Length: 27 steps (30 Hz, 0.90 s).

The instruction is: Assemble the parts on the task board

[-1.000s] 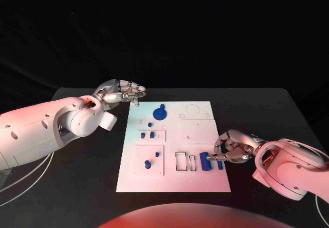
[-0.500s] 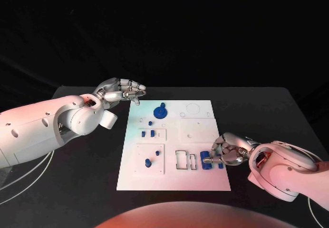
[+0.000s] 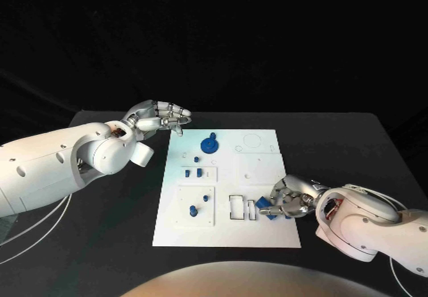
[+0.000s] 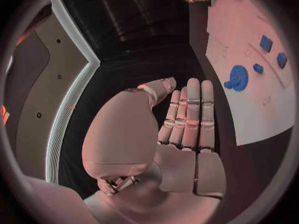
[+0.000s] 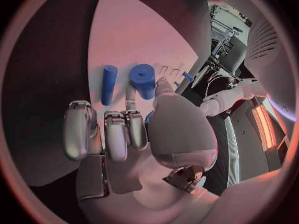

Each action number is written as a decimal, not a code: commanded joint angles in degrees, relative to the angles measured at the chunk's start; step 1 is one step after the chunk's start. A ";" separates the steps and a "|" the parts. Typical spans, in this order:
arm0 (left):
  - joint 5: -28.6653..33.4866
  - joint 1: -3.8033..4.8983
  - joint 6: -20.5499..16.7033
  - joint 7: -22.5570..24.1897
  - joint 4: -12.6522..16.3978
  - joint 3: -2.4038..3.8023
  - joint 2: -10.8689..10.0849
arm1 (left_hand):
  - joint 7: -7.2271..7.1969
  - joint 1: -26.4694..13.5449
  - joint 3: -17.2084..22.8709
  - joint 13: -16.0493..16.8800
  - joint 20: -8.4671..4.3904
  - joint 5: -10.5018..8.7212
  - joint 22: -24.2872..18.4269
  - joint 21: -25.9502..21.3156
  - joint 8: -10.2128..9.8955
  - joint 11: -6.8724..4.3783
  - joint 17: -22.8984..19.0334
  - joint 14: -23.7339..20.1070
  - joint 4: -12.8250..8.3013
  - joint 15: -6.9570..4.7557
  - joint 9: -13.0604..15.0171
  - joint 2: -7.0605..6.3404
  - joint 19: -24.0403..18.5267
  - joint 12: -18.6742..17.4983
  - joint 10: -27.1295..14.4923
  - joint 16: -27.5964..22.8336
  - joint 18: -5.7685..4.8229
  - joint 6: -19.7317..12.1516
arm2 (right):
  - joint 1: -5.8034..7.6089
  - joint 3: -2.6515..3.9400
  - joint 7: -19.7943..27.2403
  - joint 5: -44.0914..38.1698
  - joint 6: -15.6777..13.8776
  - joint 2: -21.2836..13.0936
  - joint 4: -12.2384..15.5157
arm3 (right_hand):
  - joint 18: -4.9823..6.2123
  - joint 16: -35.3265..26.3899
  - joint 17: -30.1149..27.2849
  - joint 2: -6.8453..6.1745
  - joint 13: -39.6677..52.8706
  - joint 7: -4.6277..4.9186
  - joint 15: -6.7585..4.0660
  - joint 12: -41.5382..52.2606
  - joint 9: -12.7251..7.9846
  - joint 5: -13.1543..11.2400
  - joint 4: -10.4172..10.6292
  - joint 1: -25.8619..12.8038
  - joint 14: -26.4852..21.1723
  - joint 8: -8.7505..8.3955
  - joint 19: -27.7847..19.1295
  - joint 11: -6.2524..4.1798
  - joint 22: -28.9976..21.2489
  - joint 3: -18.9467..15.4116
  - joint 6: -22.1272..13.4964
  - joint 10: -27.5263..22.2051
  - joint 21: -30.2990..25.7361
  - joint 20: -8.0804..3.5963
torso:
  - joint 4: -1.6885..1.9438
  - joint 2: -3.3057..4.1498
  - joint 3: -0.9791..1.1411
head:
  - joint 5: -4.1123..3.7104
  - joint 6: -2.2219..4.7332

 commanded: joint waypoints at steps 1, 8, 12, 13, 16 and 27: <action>-0.09 0.02 0.98 0.19 0.07 0.03 0.11 | 1.70 -0.16 -0.20 0.08 0.14 0.24 -0.07 -0.29 0.20 -0.09 -0.05 -0.36 -0.13 0.19 -0.09 0.30 -0.31 0.36 -0.48 -0.22 0.69 -0.33 | -0.31 -0.13 -1.87 -1.56 2.44 0.34 -0.35 | -0.25 0.27 10.80 0.45 9.56 -0.09 -0.43 -0.07 0.09 0.29 -0.18 0.68 5.16 0.09 1.96 -0.54 11.40 0.15 0.30 2.24 -0.16 -0.56 | 0.02 -0.09 -0.03 | 0.03 -0.07; -0.09 0.01 1.07 0.12 0.08 0.02 0.12 | 1.70 -0.16 -0.20 0.08 0.14 0.24 -0.07 -0.29 0.20 -0.09 -0.05 -0.36 -0.13 0.19 -0.09 0.30 -0.31 0.36 -0.48 -0.22 0.69 -0.33 | -0.49 -0.14 -2.98 -3.44 3.26 0.99 -0.88 | -0.30 0.26 10.79 0.93 9.71 -0.19 -0.57 -0.07 0.64 0.08 -0.40 5.25 5.15 0.09 1.97 -0.66 11.45 0.53 0.15 2.30 0.10 -0.74 | 0.01 -0.15 -0.05 | 0.03 -0.01; -0.09 0.01 1.13 0.10 0.09 0.02 0.12 | 1.70 -0.16 -0.20 0.08 0.14 0.24 -0.07 -0.29 0.20 -0.09 -0.05 -0.36 -0.13 0.19 -0.09 0.30 -0.31 0.36 -0.48 -0.22 0.69 -0.33 | -0.57 -0.14 -3.29 -4.14 2.81 1.14 -0.88 | -0.32 0.28 10.87 2.31 9.82 -0.28 -0.67 -0.06 0.80 0.08 -0.95 10.14 5.16 -0.11 1.98 -0.76 11.48 1.62 0.28 2.37 0.22 -0.83 | 0.03 -0.12 -0.05 | -0.01 0.08; -0.09 0.01 1.13 0.10 0.10 0.02 0.11 | 1.70 -0.16 -0.20 0.08 0.14 0.24 -0.07 -0.29 0.20 -0.09 -0.05 -0.36 -0.13 0.19 -0.09 0.30 -0.31 0.36 -0.48 -0.22 0.69 -0.33 | -0.59 -0.14 -3.35 -4.25 2.52 1.15 -0.85 | -0.33 0.27 10.86 2.56 9.86 -0.32 -0.69 -0.03 0.77 0.09 -0.91 11.13 5.16 -0.22 2.00 -0.80 11.49 1.93 0.37 2.40 0.29 -0.86 | 0.03 -0.12 -0.05 | -0.01 0.08; -0.10 0.01 1.14 0.10 0.12 0.02 0.08 | 1.70 -0.16 -0.20 0.08 0.14 0.24 -0.07 -0.29 0.20 -0.09 -0.05 -0.36 -0.13 0.19 -0.09 0.30 -0.31 0.36 -0.48 -0.22 0.69 -0.33 | -0.61 -0.13 -3.46 -4.45 1.69 1.11 -0.67 | -0.38 0.32 11.06 3.34 10.10 -0.53 -0.83 0.16 0.68 0.17 -0.74 13.36 5.20 -0.47 2.08 -0.99 11.57 3.10 0.90 2.57 0.63 -0.97 | 0.00 -0.10 -0.08 | -0.04 0.11; -0.10 0.01 1.09 0.10 0.11 0.01 0.13 | 1.70 -0.21 -0.21 0.08 0.15 0.27 -0.10 -0.35 0.21 -0.09 -0.06 -0.38 -0.13 0.19 -0.11 0.32 -0.33 0.38 -0.55 -0.22 0.70 -0.38 | -0.03 -0.01 -3.14 -0.42 -1.54 0.25 1.41 | -0.56 0.43 11.45 4.53 10.81 -1.18 -1.27 0.89 0.55 0.17 -0.54 14.99 5.28 -0.61 2.36 -1.54 11.81 4.57 2.46 3.14 1.69 -1.30 | -0.01 -0.08 -0.06 | -0.22 0.21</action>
